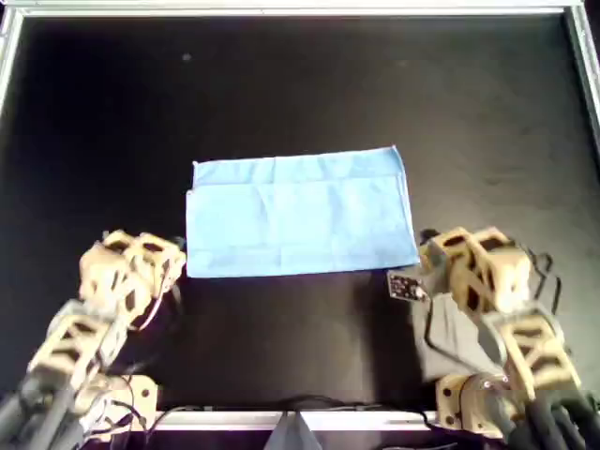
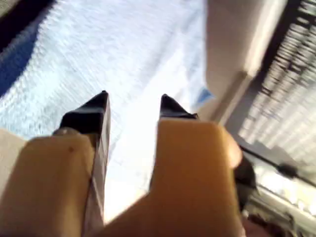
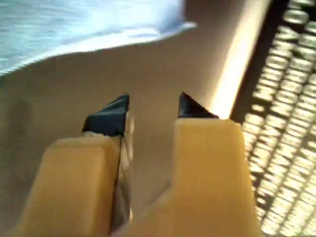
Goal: Fold a cloth
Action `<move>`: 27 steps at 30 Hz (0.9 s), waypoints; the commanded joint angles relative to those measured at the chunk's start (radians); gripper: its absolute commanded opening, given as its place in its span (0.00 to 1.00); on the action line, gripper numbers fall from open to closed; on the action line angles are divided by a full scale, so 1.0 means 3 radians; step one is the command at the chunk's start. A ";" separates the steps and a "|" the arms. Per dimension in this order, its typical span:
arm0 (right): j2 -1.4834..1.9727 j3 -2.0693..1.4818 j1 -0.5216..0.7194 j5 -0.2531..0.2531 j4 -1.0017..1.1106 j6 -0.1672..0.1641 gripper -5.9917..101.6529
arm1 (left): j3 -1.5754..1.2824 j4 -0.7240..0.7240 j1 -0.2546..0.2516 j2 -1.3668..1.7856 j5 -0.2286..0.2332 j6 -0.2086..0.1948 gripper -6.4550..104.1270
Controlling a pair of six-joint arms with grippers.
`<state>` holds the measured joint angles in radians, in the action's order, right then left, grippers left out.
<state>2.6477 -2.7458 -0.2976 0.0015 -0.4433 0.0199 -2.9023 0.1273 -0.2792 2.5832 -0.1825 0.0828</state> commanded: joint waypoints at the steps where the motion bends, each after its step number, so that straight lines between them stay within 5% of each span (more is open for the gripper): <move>1: 0.0787 -0.0179 0.0010 -0.0031 0.0066 -0.0005 0.42 | -0.0276 -0.0020 -0.0020 0.0726 -0.0026 0.0015 0.38; 6: 0.1585 -0.0588 0.0031 -0.0051 0.0066 -0.0005 0.42 | -0.0399 -0.0015 -0.0015 0.1263 -0.0020 0.0020 0.38; 9: 0.1585 -0.0675 0.0261 -0.0291 0.0082 0.0000 0.42 | -0.0404 -0.0015 0.0102 0.1493 -0.0020 0.0020 0.38; 16: 0.1570 -0.0757 0.0639 -0.0747 0.0082 -0.0005 0.41 | -0.0404 -0.0020 0.1064 0.1636 -0.0020 0.0010 0.38; 18: 0.1570 -0.0747 0.0639 -0.0752 0.0082 0.0000 0.42 | -0.0404 -0.0015 0.1202 0.1636 -0.0020 0.0015 0.38; 22: 0.1554 -0.0808 0.0527 -0.0670 0.0082 0.0000 0.42 | -0.0404 -0.0015 0.1171 0.1626 -0.0056 -0.0015 0.37; 27: 0.1396 -0.0828 0.0286 -0.0322 0.0077 -0.0010 0.42 | -0.0404 -0.0015 0.1171 0.1606 -0.0031 -0.0020 0.37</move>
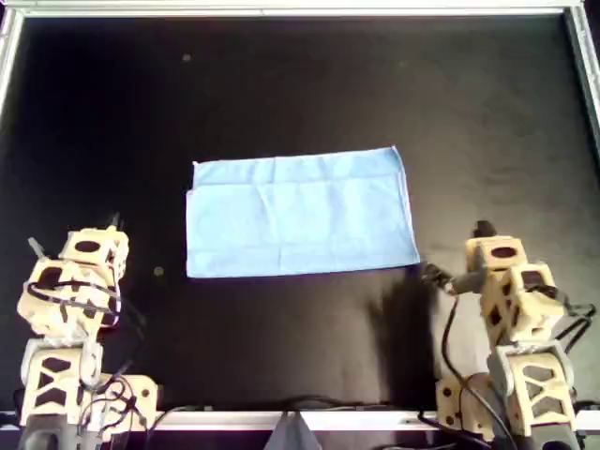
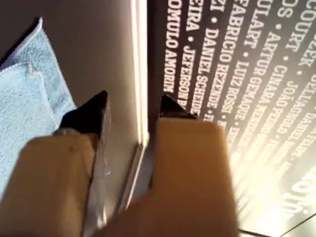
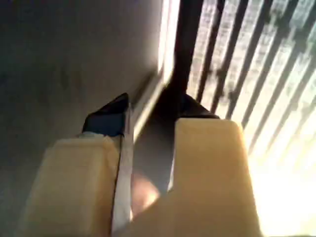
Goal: Fold a cloth
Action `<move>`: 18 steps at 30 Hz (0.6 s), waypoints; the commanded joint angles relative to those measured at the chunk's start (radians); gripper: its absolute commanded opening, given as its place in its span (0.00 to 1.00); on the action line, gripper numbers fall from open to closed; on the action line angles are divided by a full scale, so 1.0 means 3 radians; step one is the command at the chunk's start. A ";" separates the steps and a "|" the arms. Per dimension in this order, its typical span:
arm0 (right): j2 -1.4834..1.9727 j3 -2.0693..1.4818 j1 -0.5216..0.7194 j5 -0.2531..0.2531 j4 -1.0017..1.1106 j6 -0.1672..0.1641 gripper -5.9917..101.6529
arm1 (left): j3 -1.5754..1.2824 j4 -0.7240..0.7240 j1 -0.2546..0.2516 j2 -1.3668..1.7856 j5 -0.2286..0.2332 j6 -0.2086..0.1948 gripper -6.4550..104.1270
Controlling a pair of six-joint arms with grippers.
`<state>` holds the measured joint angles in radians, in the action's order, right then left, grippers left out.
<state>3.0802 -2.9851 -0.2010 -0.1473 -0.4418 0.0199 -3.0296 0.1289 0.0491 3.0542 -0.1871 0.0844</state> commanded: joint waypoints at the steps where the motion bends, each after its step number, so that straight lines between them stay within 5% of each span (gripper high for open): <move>1: -0.0179 0.0010 -0.0036 0.0251 0.0072 -0.0015 0.42 | 0.0020 -0.0020 0.0077 0.0015 -0.0015 -0.0026 0.37; 6: -0.1283 0.0404 0.0010 0.0414 0.0082 -0.0189 0.42 | 0.0020 -0.0020 0.0077 -0.0148 -0.0061 -0.0026 0.37; 10: -0.2245 0.0879 0.0010 0.0419 0.0082 -0.0153 0.45 | 0.0020 -0.0020 0.0077 -0.0240 -0.0061 0.0005 0.37; 18: -0.2715 0.1120 -0.0010 0.0363 0.0082 -0.0159 0.77 | 0.0020 -0.0020 0.0077 -0.0276 -0.0015 0.0010 0.37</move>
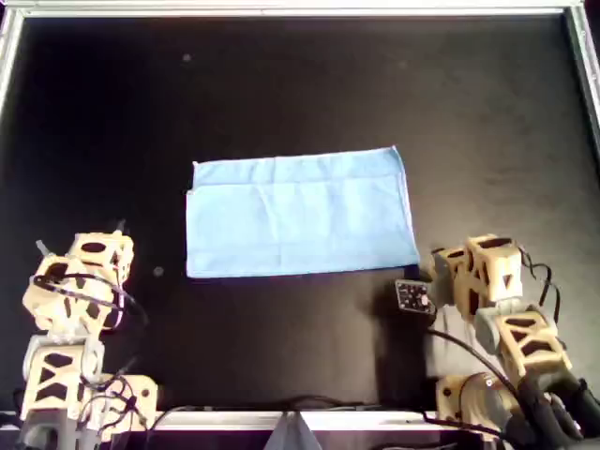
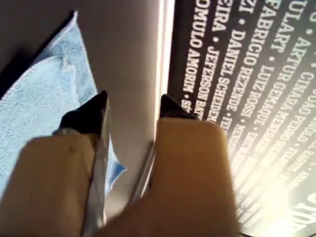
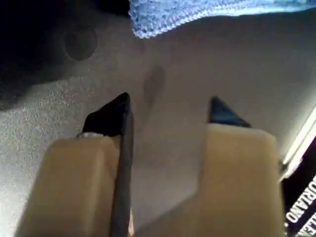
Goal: Fold a cloth
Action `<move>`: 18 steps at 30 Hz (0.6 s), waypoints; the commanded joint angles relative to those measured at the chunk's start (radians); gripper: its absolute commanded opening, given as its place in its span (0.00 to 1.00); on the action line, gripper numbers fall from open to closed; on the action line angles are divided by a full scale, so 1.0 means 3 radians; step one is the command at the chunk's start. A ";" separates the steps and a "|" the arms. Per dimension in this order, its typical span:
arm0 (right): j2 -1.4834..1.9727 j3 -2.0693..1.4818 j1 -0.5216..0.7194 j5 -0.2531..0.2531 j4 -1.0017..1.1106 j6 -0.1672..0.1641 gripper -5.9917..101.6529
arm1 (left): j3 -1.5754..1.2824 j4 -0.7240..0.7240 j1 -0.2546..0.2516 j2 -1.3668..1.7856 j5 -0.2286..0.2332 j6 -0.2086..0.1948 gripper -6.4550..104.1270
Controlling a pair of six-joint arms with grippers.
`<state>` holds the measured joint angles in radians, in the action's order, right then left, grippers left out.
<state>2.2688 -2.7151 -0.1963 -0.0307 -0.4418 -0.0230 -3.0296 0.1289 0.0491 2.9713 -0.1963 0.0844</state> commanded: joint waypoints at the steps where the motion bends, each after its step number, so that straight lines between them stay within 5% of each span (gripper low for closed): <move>1: -0.0020 0.0220 -0.0036 -0.0031 0.0082 -0.0061 0.80 | 0.0020 -0.0020 0.0077 0.0000 0.0015 0.0010 0.37; 9: -0.0097 0.0291 -0.0077 0.0026 0.0082 0.0005 0.84 | 0.0020 -0.0020 0.0077 -0.0005 -0.0010 0.0010 0.37; 18: -0.0552 0.0414 -0.0128 0.0031 0.0082 0.0276 0.84 | 0.0020 -0.0020 0.0077 -0.0005 -0.0036 0.0010 0.37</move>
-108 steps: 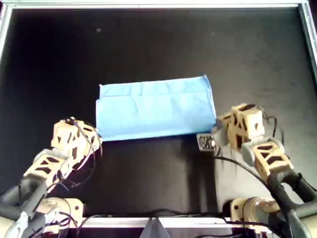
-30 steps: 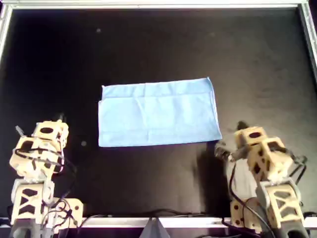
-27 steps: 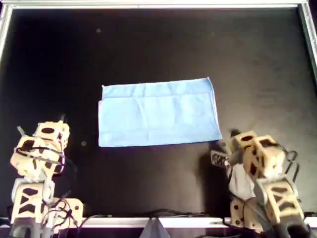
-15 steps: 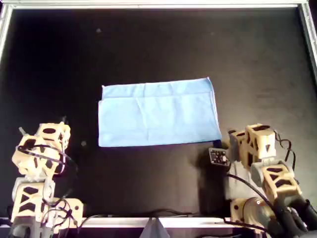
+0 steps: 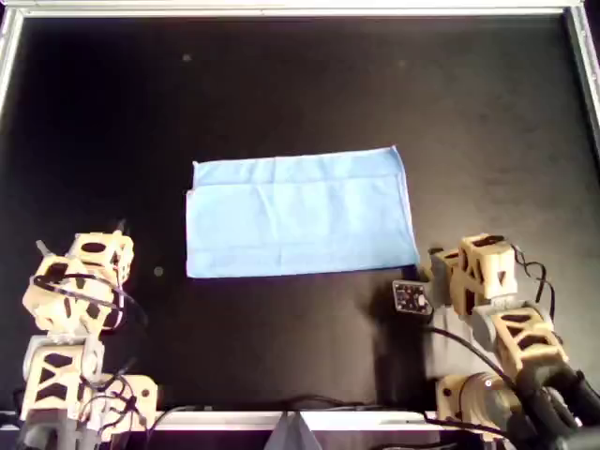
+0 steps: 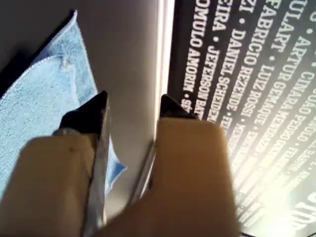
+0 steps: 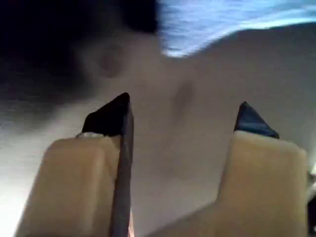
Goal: Fold a cloth
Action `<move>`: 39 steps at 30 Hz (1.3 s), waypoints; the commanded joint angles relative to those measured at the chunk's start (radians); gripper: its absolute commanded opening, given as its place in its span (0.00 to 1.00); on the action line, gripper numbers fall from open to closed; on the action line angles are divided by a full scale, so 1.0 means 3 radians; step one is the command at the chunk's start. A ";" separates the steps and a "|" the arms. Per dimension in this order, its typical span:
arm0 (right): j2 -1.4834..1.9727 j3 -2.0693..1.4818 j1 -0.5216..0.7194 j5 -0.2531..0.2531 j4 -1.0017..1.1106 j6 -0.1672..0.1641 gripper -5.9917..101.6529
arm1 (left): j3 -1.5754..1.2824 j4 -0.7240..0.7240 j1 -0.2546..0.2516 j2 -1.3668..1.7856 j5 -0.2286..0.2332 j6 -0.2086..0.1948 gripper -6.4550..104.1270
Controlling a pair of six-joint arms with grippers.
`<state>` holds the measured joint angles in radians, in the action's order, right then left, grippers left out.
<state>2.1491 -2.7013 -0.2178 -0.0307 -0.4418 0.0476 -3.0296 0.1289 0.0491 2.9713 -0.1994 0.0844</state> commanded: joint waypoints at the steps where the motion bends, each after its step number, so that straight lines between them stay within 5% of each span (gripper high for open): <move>1: -0.0271 0.0430 -0.0092 0.0031 0.0082 0.0051 0.84 | 0.0020 -0.0020 0.0077 -0.0005 -0.0026 0.0010 0.37; 32: -0.1452 0.1437 -0.0470 0.0092 0.0082 0.0118 0.82 | 0.0020 -0.0020 0.0072 -0.0005 -0.0026 0.0010 0.37; 39: -0.1468 0.1503 -0.0470 0.0097 0.0082 0.0118 0.55 | 0.0020 -0.0020 0.0072 -0.0005 -0.0026 0.0010 0.37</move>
<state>1.7043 -2.3347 -0.3574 -0.0107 -0.4418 0.0767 -3.0296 0.1289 0.0491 2.9713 -0.1994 0.0844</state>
